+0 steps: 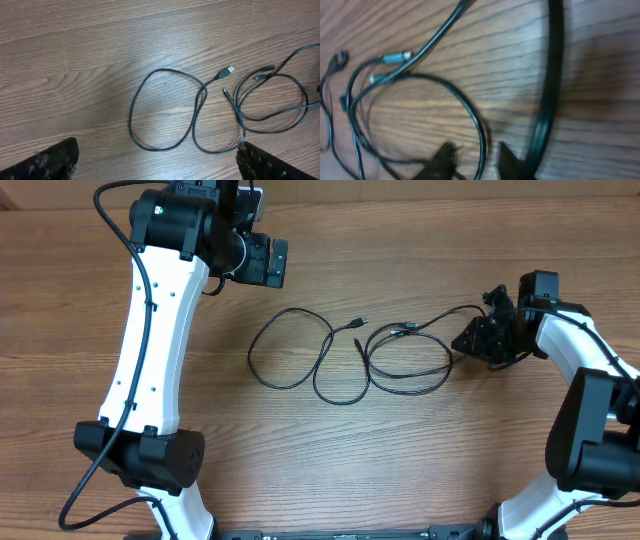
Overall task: Untangle cables
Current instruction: 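Bring the right gripper back toward the cables on the table, then grasp the right-hand black cable and pull it up to the right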
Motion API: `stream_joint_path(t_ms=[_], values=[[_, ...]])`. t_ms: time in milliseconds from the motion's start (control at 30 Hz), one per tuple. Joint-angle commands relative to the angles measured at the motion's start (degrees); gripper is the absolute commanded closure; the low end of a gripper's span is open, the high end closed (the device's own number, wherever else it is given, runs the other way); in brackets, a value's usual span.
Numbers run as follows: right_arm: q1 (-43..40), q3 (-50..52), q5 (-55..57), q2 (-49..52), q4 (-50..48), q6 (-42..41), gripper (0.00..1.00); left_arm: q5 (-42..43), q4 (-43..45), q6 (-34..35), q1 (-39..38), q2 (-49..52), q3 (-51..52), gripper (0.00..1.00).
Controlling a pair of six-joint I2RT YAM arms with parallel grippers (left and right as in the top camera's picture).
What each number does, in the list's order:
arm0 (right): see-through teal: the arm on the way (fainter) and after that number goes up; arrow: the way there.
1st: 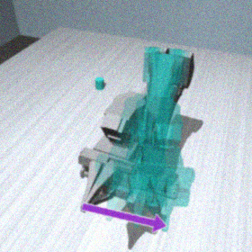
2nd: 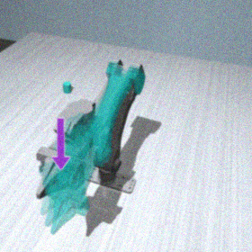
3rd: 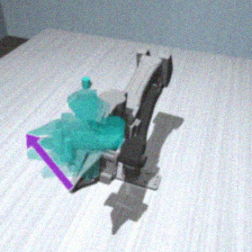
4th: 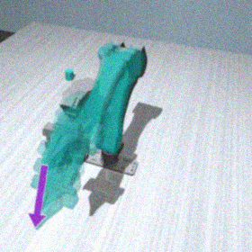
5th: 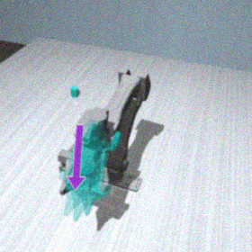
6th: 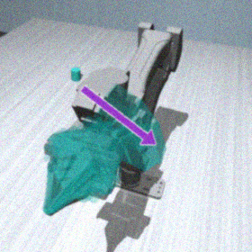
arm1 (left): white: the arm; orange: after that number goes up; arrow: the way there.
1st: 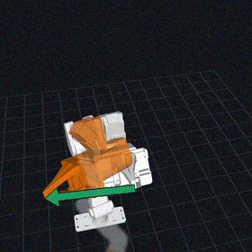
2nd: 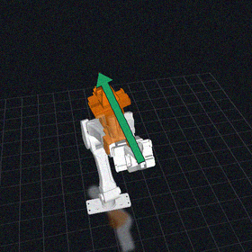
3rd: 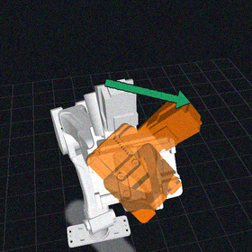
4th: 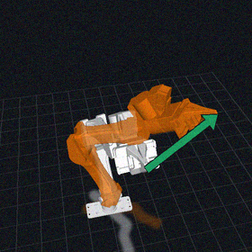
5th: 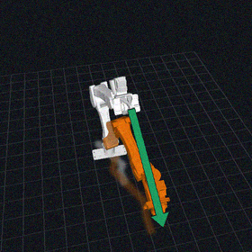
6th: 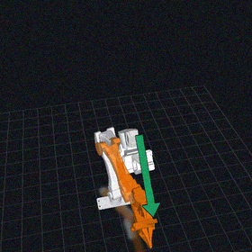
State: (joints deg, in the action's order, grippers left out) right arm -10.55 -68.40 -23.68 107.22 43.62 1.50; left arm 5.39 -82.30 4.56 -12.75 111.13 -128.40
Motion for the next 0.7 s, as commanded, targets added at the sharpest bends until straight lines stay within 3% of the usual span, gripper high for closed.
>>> stream_joint_path(t_ms=[0, 33, 67, 300, 467, 500, 667], values=[[-0.5, 0.0, 2.0, -0.7, -0.2, -0.6, 0.85, 0.6, 0.1, 0.8, 0.0, -1.2, -0.8, 0.01], [-0.6, -0.1, 2.1, -0.7, 0.1, -1.1, 0.95, 0.6, 0.1, 0.8, 0.0, -1.2, -0.8, 0.0], [-0.8, -0.6, 2.0, -0.7, 1.2, -1.3, 0.96, 0.6, 0.1, 0.8, 0.0, -1.2, -0.8, 0.0], [-1.1, -13.6, 3.1, -0.8, 16.1, -1.0, 0.96, 0.6, 0.1, 0.8, 0.0, -1.2, -0.8, 0.0], [-1.0, -30.0, 3.1, -0.8, 30.4, -1.0, 0.96, 0.6, 0.1, 0.8, 0.0, -1.2, -0.8, 0.0], [-1.0, -41.0, 3.1, -0.8, 38.1, -1.0, 0.96, 0.6, 0.1, 0.8, 0.0, -1.2, -0.8, 0.0], [-1.0, -59.1, 3.1, -0.8, 48.1, -1.0, 0.96, 0.6, 0.1, 0.8, 0.0, -1.2, -0.8, 0.0]])
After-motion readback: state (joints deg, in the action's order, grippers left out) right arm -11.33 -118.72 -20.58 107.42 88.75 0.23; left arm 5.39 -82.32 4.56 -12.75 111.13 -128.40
